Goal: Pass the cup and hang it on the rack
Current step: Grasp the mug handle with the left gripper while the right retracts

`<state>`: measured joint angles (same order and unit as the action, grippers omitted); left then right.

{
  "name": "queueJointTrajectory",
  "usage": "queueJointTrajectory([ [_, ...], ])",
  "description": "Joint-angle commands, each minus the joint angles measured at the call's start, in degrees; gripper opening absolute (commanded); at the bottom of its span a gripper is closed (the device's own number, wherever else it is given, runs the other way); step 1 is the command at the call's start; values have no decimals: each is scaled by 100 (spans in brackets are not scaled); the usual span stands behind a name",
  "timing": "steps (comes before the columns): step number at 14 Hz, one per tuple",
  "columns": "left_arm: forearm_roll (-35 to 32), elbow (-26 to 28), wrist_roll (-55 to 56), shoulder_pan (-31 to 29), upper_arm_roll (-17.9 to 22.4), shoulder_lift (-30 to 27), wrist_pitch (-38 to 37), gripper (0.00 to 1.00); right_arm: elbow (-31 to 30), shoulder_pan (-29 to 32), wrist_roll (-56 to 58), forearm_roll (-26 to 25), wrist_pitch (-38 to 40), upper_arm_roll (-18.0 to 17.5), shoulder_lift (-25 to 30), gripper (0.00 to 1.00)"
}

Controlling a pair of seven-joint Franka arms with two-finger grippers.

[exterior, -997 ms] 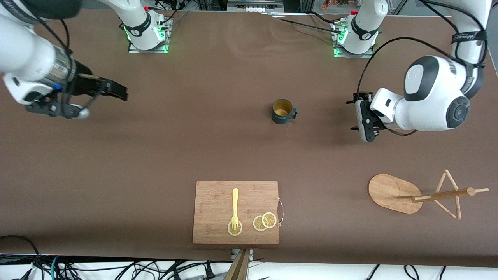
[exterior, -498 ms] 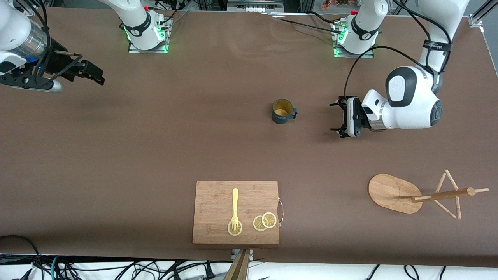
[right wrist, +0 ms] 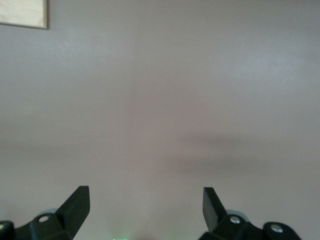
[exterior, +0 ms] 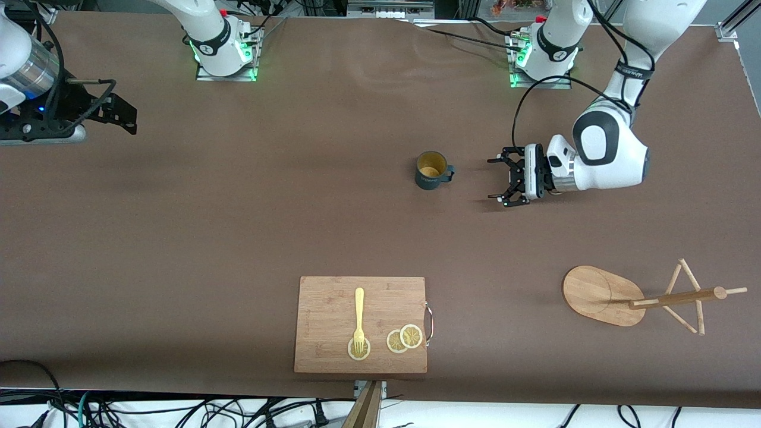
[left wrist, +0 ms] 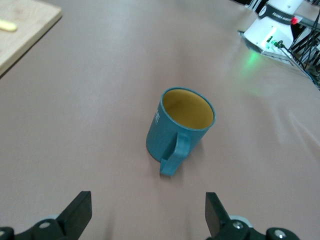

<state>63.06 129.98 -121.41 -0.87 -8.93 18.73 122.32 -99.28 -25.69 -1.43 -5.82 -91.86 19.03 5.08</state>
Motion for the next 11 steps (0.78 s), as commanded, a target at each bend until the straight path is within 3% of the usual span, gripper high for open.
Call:
queueJointTrajectory([
  [1, 705, 19, -1092, 8, -21, 358, 116, 100, 541, -23, 170, 62, 369, 4, -341, 100],
  [5, 1461, 89, -2042, 95, -21, 701, 125, 100, 550, -32, 126, 239, 521, -5, -332, 100],
  [8, 2523, 107, -3244, 428, -21, 1140, 239, 100, 576, 64, 187, 248, 494, -66, -402, 100],
  [9, 2805, 107, -3535, 499, -21, 1272, 239, 100, 602, 369, 187, 291, 494, -241, -402, 100],
  [11, 2940, 115, -3827, 535, -21, 1343, 239, 100, 611, 1351, 205, 502, 503, -1116, -463, 100],
])
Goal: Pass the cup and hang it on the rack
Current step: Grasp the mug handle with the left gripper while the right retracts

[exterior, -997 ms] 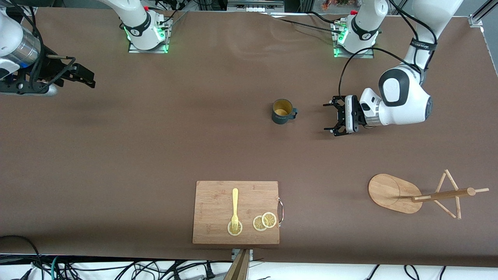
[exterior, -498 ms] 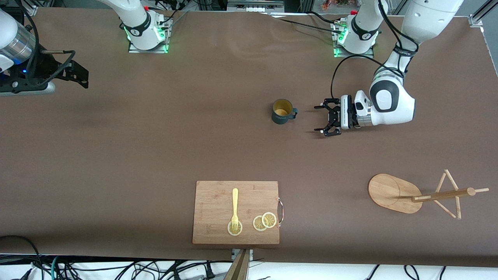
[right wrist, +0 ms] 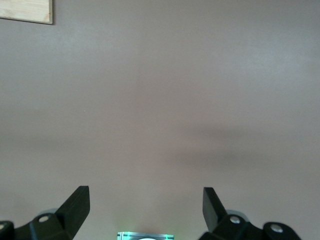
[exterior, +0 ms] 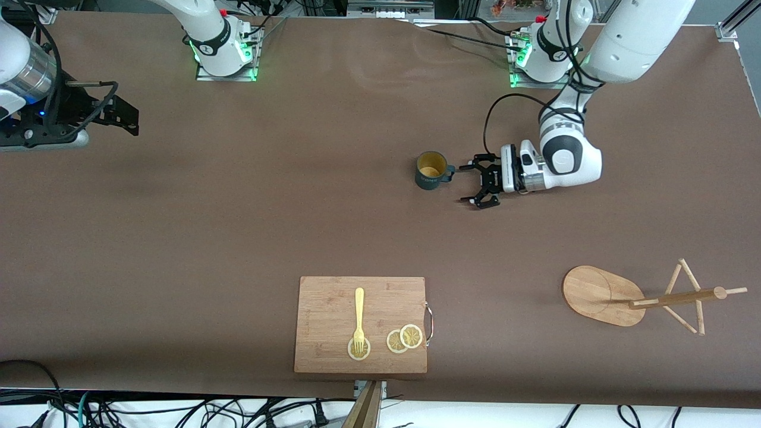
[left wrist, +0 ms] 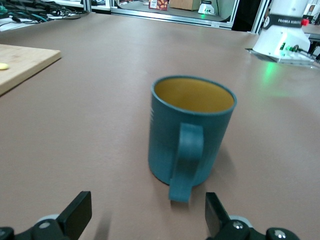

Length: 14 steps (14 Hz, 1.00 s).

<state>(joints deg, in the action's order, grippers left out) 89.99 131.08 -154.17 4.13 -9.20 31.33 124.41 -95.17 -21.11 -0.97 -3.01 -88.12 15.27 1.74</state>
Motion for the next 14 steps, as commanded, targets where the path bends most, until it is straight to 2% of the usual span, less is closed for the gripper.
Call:
queueJointTrajectory([
  [1, 247, 66, -631, 35, 5, 84, 31, 100, 200, 1255, 159, 230, 120, -1076, -131, 100],
  [3, 369, 145, -867, 35, -3, 93, 31, 100, 200, 1617, 159, 239, 120, -1394, -139, 100],
  [5, 737, 312, -1307, 96, -12, 84, -4, 100, 200, 2091, 150, 239, 120, -1894, -131, 100],
  [6, 879, 374, -1361, 123, -21, 84, -5, 100, 200, 2172, 141, 230, 120, -2009, -131, 100],
  [14, 1134, 471, -1352, 123, -188, 23, -13, 100, 200, 2155, 89, 239, 190, -2002, -104, 100],
])
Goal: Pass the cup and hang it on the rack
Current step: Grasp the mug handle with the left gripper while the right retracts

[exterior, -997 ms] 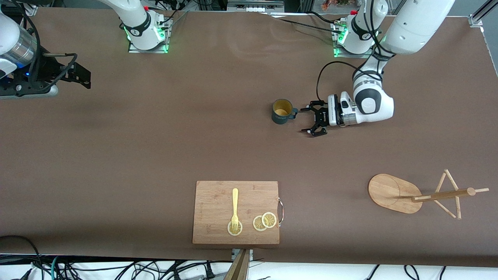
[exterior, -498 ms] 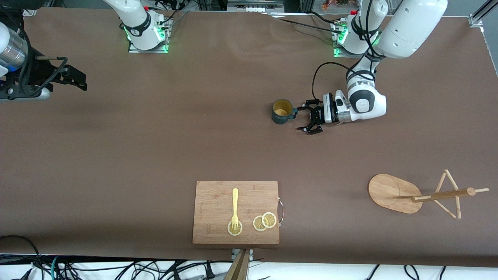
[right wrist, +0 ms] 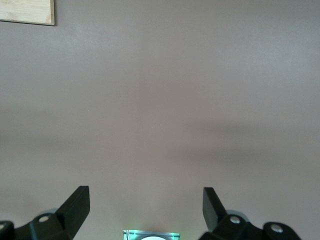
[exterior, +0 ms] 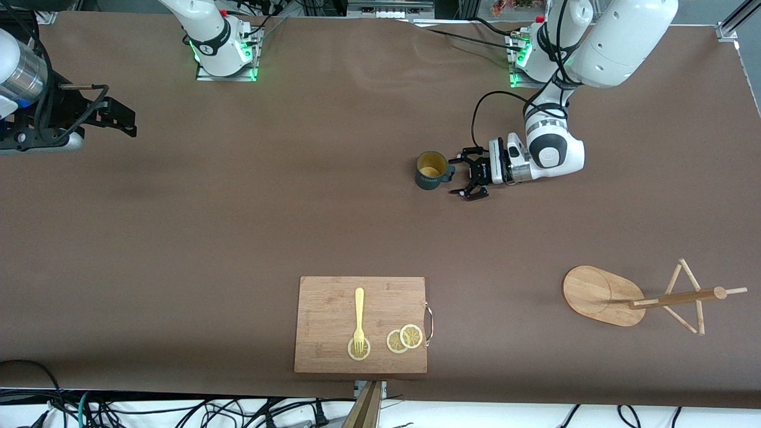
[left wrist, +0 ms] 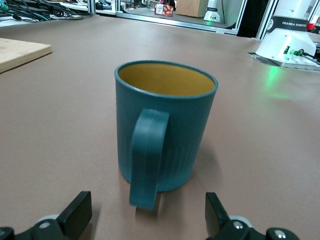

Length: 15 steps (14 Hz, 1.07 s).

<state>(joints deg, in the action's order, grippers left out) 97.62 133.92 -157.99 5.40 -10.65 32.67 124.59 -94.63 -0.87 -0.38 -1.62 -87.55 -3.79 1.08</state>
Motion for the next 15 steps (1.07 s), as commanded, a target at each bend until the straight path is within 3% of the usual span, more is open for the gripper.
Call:
queueJointTrajectory([
  [1, 407, 187, -979, -4, -68, -112, -22, 100, 156, 131, 21, 100, 124, -104, -29, 100],
  [4, 425, 187, -1014, -4, -121, -112, -13, 97, 147, 122, 3, 100, 97, -113, -29, 100],
  [6, 425, 187, -1023, -4, -121, -103, -13, 75, 147, 122, 3, 100, 115, -113, -20, 100],
  [8, 425, 187, -1015, -4, -113, -103, -13, 41, 147, 131, 47, 100, 132, -87, -29, 100],
  [11, 425, 179, -1015, -12, -113, -103, 4, 5, 138, 140, 47, 100, 141, -61, -46, 100],
  [15, 433, 170, -884, -83, -104, -173, 4, 0, 138, 149, 82, 91, 141, -17, -64, 100],
])
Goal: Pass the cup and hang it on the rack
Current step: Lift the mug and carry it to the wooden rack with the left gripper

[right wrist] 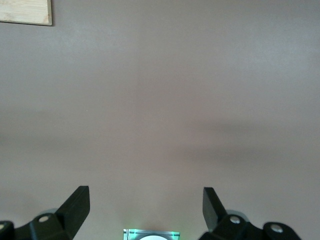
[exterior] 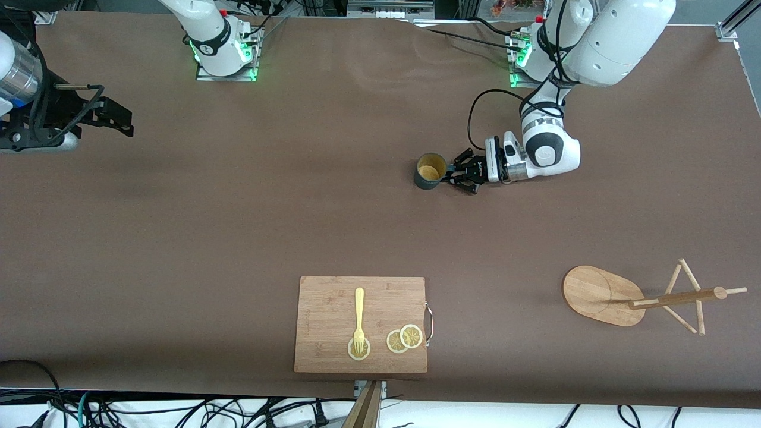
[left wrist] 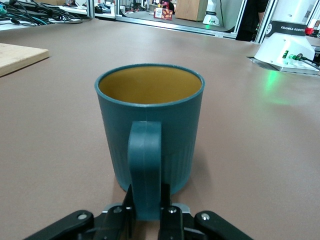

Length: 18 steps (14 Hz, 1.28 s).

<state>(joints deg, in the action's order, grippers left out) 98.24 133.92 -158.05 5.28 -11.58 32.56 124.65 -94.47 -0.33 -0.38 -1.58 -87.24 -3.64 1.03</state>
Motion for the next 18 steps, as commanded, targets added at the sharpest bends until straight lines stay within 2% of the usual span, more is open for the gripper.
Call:
queueJointTrajectory([
  [1, 363, 170, -599, -88, -11, -223, 7, 0, 122, 94, 82, 88, 111, -40, -59, 100],
  [6, 205, 179, 1571, -123, -11, -697, 7, 0, 113, 103, 82, 88, 120, -31, -59, 100],
  [10, -532, 170, 3907, -317, -11, -1119, 68, 0, 113, 94, 65, 88, 120, -31, -59, 100],
  [12, -1128, 126, 5346, -562, -20, -1478, 86, 0, 113, 94, 65, 88, 120, -31, -59, 100],
  [15, -2612, -75, 7510, -1080, -29, -2068, -37, 0, 113, 94, 65, 88, 120, -31, -59, 100],
  [18, -3371, -558, 9242, -1537, -20, -2262, -808, 0, 113, 103, 65, 88, 120, -31, -59, 100],
])
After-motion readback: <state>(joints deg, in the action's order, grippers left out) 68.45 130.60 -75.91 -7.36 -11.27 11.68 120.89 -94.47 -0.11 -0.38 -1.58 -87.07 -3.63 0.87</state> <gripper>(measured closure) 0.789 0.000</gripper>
